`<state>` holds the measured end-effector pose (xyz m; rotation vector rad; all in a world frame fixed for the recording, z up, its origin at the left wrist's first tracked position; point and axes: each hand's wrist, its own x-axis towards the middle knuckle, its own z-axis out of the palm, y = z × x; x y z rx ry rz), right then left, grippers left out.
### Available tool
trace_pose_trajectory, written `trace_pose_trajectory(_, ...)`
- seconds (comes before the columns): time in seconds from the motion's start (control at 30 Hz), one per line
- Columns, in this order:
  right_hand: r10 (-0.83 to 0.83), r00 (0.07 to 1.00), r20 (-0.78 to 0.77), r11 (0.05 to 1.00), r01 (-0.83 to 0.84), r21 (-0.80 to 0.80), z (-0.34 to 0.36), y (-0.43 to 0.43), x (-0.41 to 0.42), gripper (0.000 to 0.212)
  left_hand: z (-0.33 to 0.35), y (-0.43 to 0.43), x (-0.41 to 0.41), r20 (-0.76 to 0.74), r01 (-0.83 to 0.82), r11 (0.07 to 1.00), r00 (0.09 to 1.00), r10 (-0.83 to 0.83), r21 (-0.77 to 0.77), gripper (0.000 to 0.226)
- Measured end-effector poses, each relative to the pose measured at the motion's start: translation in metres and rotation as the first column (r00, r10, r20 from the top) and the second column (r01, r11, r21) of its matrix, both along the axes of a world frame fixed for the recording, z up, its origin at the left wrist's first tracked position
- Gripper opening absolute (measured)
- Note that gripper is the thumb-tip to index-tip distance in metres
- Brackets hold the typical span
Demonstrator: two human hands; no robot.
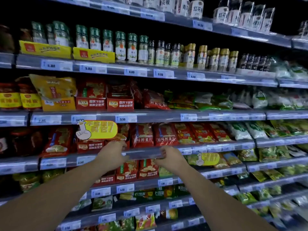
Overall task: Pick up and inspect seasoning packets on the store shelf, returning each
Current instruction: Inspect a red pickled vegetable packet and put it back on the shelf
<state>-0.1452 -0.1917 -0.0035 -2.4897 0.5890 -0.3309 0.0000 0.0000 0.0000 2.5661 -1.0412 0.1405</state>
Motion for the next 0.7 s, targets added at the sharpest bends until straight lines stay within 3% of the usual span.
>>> trace_pose_trajectory(0.13, 0.067, 0.998, 0.012, 0.998, -0.067, -0.009, 0.001, -0.047, 0.036, 0.065, -0.002, -0.048, 0.017, -0.007, -0.058, 0.997, 0.998, 0.058, -0.058, 0.049)
trace_pose_trajectory(0.4, 0.175, 0.982, 0.072, 0.983, -0.179, 0.048, 0.003, -0.109, 0.122, 0.054, -0.008, -0.118, 0.051, -0.007, -0.181, 0.982, 0.983, 0.181, -0.043, 0.050)
trace_pose_trajectory(0.5, 0.169, 0.986, 0.016, 0.980, -0.169, 0.101, -0.002, -0.114, 0.147, 0.043, -0.012, -0.124, 0.061, -0.026, -0.261, 0.962, 0.965, 0.260, -0.077, 0.051)
trace_pose_trajectory(0.63, 0.145, 0.989, 0.002, 0.984, -0.144, 0.103, -0.028, -0.112, 0.183, 0.068, -0.017, -0.124, 0.068, -0.030, -0.313, 0.941, 0.950, 0.312, -0.129, 0.051)
trace_pose_trajectory(0.7, 0.108, 0.994, 0.010, 0.983, -0.108, 0.148, -0.025, -0.106, 0.189, 0.057, -0.018, -0.123, 0.070, -0.052, -0.312, 0.938, 0.950, 0.307, -0.153, 0.051)
